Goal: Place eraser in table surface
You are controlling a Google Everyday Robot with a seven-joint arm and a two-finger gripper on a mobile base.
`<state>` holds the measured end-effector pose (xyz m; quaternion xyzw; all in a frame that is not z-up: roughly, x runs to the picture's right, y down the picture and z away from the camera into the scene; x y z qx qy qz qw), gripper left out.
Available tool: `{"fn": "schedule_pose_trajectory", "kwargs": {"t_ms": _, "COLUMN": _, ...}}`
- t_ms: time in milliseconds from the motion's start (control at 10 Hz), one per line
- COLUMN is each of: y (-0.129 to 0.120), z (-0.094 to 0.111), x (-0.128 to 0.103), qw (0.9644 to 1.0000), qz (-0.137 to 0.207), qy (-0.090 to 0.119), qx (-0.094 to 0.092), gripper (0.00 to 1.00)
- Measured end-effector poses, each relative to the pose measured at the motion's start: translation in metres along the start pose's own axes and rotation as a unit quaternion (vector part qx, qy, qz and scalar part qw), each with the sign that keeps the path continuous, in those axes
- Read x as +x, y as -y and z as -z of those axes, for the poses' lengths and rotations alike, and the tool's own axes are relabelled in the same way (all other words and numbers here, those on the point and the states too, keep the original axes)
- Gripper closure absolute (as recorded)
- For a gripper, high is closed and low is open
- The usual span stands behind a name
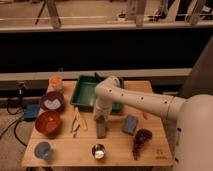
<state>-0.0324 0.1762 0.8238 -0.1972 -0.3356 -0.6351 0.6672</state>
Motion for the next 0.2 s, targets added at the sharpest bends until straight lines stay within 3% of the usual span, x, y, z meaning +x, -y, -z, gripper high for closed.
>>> {"fn": "schedule_pose_trajectory", "kwargs": {"t_ms": 200, "y": 0.0017, "z": -0.0004, "x": -0.0004, "qw": 1.0, "qz": 0.002, "qy": 0.0, "qx": 0.0, "gripper": 0.2}}
